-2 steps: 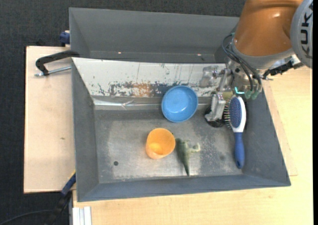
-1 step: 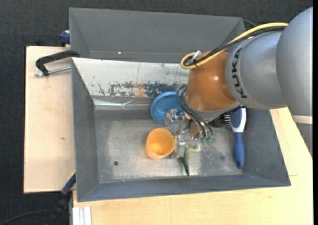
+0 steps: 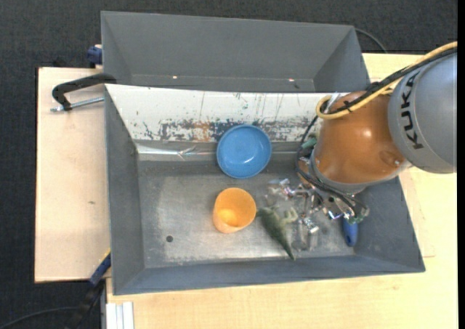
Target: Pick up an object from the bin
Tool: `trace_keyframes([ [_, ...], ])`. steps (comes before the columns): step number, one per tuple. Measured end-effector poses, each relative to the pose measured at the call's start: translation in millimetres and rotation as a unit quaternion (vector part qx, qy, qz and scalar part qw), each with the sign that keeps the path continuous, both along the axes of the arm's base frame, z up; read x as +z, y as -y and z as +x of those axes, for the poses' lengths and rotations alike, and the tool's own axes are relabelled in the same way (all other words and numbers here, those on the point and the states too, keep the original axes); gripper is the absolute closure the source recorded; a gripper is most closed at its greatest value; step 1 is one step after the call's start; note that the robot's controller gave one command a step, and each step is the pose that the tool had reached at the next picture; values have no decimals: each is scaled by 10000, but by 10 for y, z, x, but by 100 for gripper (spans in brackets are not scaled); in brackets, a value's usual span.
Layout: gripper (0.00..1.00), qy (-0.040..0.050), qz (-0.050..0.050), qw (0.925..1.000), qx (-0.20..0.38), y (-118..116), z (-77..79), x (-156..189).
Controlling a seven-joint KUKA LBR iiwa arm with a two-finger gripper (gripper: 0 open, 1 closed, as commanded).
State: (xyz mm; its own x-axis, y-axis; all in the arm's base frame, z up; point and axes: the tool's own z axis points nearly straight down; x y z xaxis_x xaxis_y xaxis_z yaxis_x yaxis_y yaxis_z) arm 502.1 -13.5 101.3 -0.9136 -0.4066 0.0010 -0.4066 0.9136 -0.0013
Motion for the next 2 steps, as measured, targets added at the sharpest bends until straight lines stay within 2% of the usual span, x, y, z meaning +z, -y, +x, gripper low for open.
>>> trace_keyframes([
  [1, 0, 44, 11, 9999, -149, 196, 403, -2],
  [2, 0, -10, 17, 9996, 276, 124, 137, -320],
])
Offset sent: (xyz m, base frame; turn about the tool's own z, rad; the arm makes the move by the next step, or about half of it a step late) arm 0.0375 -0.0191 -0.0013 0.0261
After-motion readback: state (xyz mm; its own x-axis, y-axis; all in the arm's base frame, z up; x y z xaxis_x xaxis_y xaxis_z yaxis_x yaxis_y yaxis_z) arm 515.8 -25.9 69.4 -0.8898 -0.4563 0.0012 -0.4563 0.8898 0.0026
